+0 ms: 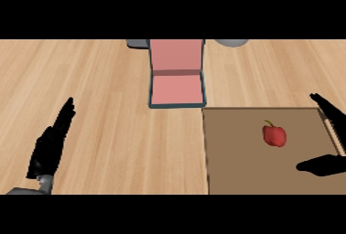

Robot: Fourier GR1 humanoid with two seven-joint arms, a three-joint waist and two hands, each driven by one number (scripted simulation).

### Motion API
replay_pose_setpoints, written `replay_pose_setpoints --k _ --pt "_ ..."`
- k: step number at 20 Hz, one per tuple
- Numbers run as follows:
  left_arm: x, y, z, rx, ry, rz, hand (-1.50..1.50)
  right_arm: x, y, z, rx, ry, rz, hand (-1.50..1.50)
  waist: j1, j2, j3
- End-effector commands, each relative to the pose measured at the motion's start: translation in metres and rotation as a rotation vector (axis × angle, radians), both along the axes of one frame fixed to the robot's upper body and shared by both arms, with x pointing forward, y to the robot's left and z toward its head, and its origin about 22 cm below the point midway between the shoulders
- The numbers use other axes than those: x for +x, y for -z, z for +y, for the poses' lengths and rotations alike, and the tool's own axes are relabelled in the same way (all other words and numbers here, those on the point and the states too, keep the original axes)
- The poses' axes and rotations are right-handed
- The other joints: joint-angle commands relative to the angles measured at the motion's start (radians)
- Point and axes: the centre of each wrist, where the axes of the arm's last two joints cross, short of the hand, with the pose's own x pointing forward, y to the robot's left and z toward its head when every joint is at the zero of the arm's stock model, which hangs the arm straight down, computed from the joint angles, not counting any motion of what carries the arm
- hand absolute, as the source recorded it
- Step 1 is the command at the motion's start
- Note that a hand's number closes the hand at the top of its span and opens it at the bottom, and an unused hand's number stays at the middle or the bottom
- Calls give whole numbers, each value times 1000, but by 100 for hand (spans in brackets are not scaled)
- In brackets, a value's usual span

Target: Pick the bell pepper from the tray and place it in the cardboard box

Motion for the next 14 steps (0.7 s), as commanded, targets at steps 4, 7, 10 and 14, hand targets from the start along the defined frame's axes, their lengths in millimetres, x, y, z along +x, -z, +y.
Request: replay_pose_setpoints --k 4,7,10,14 --pt "11 -11 -3 -3 31 3 0 14 11 48 -47 37 111 -150 5 3 3" --pt "1 -7 9 6 5 -7 0 11 8 47 -58 90 122 -150 4 2 3" --pt "3 4 -5 -2 10 1 0 15 4 42 -77 102 133 -150 2 2 3" --pt "9 -17 6 -4 -6 15 0 11 23 56 -93 114 168 -150 3 2 3"
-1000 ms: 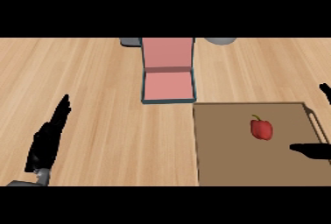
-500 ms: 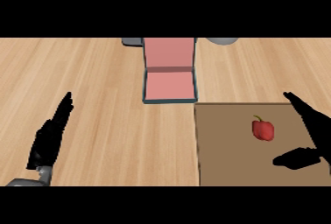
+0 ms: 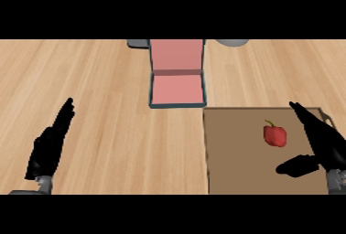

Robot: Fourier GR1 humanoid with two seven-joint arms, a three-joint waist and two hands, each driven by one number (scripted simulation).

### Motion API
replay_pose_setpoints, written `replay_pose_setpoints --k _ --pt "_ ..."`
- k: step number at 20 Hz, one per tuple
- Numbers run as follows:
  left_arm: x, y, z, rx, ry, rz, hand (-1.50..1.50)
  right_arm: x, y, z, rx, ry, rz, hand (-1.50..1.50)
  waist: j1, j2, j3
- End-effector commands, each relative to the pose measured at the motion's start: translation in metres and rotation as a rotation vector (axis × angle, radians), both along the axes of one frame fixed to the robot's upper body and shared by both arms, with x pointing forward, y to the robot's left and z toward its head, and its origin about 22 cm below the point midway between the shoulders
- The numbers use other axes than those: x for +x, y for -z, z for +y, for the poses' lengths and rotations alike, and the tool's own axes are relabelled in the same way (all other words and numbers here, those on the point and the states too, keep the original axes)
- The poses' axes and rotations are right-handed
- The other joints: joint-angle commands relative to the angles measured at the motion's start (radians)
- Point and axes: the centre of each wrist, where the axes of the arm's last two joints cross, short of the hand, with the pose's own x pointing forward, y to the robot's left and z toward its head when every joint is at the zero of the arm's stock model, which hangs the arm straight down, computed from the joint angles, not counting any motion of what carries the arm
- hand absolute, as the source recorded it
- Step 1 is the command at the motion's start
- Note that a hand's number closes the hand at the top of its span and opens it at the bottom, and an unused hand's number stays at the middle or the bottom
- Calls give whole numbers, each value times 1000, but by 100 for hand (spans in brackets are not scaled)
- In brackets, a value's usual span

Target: Pick the bell pepper from the tray and place it in the cardboard box

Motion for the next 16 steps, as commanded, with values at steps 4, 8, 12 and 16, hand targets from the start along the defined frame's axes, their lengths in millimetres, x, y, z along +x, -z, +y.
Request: replay_pose_setpoints --k 4,8,12,16 --pt "-1 13 -6 -4 12 -11 0 -2 35 -6 -6 23 33 -150 0 1 0" --pt "-4 7 1 22 -3 -19 0 13 29 -26 -12 15 47 -150 2 1 0" --pt "8 2 28 -12 7 -5 0 5 32 15 -20 9 11 -150 -1 0 0" --pt "3 19 -10 -2 17 4 0 15 36 -1 0 23 10 -150 0 1 0"
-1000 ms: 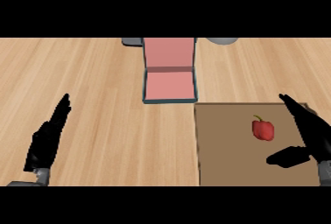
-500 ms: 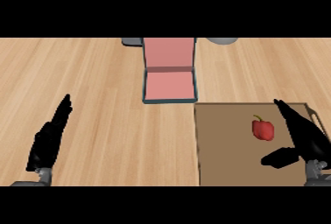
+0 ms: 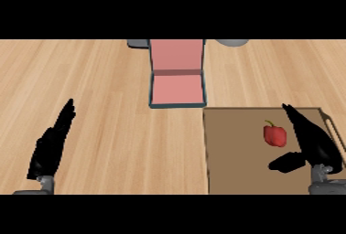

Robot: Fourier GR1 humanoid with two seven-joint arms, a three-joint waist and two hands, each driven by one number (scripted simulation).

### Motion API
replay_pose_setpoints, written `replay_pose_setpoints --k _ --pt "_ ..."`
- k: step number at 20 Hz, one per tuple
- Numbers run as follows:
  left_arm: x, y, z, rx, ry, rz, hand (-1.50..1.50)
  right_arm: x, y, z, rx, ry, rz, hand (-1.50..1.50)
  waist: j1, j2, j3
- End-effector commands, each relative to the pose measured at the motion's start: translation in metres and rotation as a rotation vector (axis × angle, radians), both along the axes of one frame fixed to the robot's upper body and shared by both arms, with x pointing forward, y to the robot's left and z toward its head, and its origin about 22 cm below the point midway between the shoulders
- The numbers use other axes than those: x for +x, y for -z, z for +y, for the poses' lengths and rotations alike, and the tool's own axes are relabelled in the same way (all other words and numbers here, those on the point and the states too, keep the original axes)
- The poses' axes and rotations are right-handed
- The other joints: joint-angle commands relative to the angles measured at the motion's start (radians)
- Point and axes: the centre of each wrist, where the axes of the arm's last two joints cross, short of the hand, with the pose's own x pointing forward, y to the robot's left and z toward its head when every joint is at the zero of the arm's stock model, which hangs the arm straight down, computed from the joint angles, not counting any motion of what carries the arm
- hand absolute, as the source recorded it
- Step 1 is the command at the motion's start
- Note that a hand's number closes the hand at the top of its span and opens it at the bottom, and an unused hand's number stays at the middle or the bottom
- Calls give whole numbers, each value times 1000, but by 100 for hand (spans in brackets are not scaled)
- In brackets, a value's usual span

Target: Pick the bell pepper from the tray and place it in the cardboard box

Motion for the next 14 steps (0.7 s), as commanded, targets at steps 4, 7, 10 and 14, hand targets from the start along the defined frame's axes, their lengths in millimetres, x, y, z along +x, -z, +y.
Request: replay_pose_setpoints --k 4,7,10,14 --pt "2 -13 -3 8 -4 3 0 23 -11 -5 10 7 1 -150 1 0 0" --pt "3 -5 19 -15 -18 9 0 -3 19 2 7 9 -5 -150 -1 0 0" --pt "-24 -9 -3 -14 1 -4 0 7 32 -9 9 0 9 -150 4 0 0" --pt "16 -10 -2 -6 -9 -9 0 14 26 -9 10 -4 7 -150 -2 0 0"
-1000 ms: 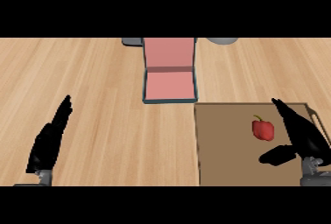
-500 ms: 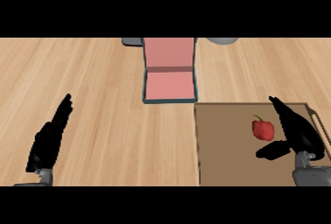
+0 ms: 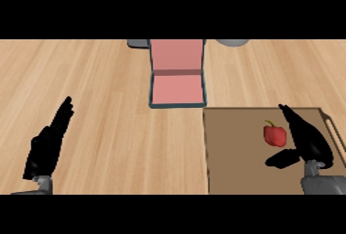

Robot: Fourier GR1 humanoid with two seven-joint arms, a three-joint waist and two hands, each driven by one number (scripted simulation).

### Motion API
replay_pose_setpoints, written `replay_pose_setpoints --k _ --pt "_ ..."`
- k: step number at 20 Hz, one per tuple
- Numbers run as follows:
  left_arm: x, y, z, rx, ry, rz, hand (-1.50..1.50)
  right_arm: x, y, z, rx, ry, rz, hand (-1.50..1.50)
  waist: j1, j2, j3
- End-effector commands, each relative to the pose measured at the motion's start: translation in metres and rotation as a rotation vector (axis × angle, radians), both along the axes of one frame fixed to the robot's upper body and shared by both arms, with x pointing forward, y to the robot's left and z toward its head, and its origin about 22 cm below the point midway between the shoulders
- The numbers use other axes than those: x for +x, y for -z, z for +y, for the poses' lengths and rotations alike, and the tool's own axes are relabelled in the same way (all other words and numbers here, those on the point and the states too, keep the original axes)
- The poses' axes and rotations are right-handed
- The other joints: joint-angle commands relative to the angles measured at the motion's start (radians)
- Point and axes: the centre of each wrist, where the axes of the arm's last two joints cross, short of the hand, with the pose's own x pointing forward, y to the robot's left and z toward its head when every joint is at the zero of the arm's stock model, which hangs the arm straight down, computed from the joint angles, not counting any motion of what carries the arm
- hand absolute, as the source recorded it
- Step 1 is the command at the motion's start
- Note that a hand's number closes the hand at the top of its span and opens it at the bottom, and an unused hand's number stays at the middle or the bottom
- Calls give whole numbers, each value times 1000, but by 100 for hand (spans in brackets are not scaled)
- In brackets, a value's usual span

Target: Pick the bell pepper from the tray and place it in the cardboard box

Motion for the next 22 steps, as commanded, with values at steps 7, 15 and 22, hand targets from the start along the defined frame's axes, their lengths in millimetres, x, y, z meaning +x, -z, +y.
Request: replay_pose_setpoints --k 7,15,22 --pt "16 2 -7 1 -25 -2 0 -3 32 -3 24 -6 36 -150 -2 0 0" --pt "-6 4 6 -1 13 -11 0 4 16 -8 -188 1 -124 150 2 0 0" --pt "4 10 -5 -5 41 -6 0 50 -14 -2 -237 -318 -223 150 53 13 2"
